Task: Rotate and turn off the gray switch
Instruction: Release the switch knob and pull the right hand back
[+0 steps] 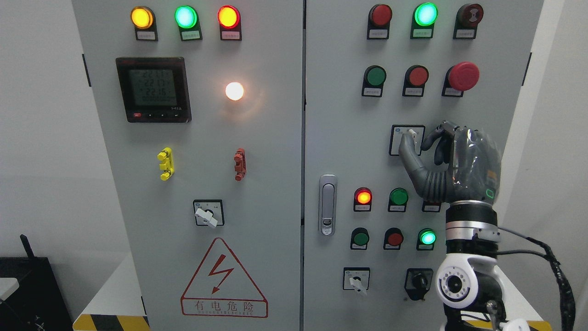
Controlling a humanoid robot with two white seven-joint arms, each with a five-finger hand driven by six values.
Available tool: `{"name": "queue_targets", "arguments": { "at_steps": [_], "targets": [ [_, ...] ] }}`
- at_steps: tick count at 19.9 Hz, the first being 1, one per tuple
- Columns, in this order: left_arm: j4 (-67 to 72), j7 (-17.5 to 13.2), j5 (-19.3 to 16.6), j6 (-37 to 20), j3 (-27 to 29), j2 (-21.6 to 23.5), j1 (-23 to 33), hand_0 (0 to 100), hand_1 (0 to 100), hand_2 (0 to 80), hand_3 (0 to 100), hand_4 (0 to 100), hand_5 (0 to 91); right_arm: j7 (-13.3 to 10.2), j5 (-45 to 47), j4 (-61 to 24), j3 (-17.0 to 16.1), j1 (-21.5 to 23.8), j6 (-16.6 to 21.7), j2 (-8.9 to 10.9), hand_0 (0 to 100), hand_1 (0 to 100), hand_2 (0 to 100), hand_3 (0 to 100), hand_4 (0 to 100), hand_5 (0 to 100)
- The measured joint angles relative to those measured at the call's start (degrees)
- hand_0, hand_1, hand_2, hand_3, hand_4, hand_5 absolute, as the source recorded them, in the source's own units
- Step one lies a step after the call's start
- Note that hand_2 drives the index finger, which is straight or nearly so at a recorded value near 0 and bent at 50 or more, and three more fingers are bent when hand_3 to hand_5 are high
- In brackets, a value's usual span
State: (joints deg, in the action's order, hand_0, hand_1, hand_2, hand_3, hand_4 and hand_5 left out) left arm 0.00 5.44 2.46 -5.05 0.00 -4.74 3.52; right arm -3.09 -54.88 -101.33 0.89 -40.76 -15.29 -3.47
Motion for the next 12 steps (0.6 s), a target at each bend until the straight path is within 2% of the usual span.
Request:
{"name": "queue_targets", "arguments": {
  "at_steps": [3, 8, 12],
  "targets": [
    [0.0, -0.1, 0.0, 0.0, 0.0, 0.0, 0.0, 12, 39, 0.0, 0, 0, 0.0, -0.1, 0.1, -0.3, -0.2, 0.1, 0.0, -0.01, 43, 44, 70, 100, 100, 100],
    [0.0, -0.1, 0.0, 0.0, 0.0, 0.0, 0.0, 12, 39, 0.0, 0, 0, 0.0, -0.2, 0.3, -1.1, -0.5, 0.3, 0.2, 0.0, 31, 43, 70, 100, 100, 100],
    [0.0, -0.1, 0.0, 0.0, 0.0, 0.0, 0.0, 12, 39, 0.0, 0, 0, 0.0, -0.4, 0.4, -2.1, -0.6, 1.2, 3.2, 0.06, 28, 41, 68, 100, 100, 100]
  ]
}}
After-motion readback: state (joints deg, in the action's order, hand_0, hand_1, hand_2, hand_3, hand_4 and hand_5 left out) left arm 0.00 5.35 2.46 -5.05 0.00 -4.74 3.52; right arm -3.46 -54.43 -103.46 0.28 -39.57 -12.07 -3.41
